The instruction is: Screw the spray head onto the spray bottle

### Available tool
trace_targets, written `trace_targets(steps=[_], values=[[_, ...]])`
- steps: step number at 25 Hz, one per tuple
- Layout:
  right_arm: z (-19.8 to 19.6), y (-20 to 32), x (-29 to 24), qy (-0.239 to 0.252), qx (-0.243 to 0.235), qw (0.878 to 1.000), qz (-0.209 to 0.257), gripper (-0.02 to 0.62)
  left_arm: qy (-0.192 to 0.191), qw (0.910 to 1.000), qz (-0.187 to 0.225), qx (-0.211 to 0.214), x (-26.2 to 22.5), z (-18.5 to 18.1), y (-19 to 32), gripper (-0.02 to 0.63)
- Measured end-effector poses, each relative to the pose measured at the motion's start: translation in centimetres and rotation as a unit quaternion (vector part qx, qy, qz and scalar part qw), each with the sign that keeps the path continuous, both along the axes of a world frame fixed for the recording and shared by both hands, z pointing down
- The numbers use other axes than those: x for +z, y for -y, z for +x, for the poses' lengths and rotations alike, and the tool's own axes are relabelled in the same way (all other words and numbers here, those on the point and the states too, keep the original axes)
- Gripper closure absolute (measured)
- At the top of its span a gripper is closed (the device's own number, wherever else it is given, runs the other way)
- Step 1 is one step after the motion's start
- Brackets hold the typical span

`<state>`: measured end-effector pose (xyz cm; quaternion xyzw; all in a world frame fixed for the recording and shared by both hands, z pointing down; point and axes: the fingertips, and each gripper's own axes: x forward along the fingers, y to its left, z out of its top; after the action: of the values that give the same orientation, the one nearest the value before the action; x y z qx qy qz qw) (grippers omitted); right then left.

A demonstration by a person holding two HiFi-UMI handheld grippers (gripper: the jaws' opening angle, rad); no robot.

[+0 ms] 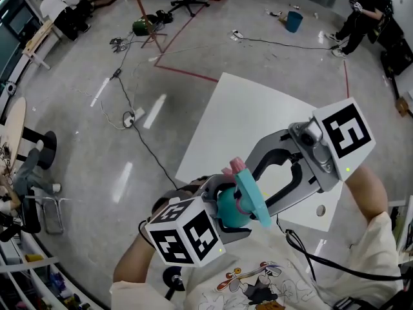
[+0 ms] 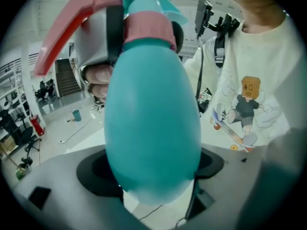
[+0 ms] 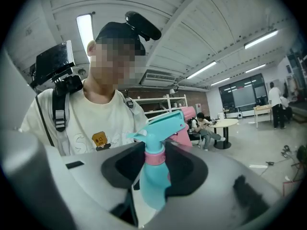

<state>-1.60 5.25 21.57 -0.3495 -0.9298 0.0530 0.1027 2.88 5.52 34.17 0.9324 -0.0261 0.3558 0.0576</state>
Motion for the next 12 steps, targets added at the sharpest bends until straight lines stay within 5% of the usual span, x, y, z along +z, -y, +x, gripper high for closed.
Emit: trace_targets(steps=[5,12], values=[[-1.2,2.7,1.0,-0.01,0.091,0.996,0.008,0.46,0.023,0.992,0.024,-0.122,1.1,-1.3,3.7,0.178],[-3.1,5.9,1.2,-0.002,0.231,0.972,0.048,0.46,0.023,0.9615,0.08,-0.262,1.2,-3.2,8.7,0.178]])
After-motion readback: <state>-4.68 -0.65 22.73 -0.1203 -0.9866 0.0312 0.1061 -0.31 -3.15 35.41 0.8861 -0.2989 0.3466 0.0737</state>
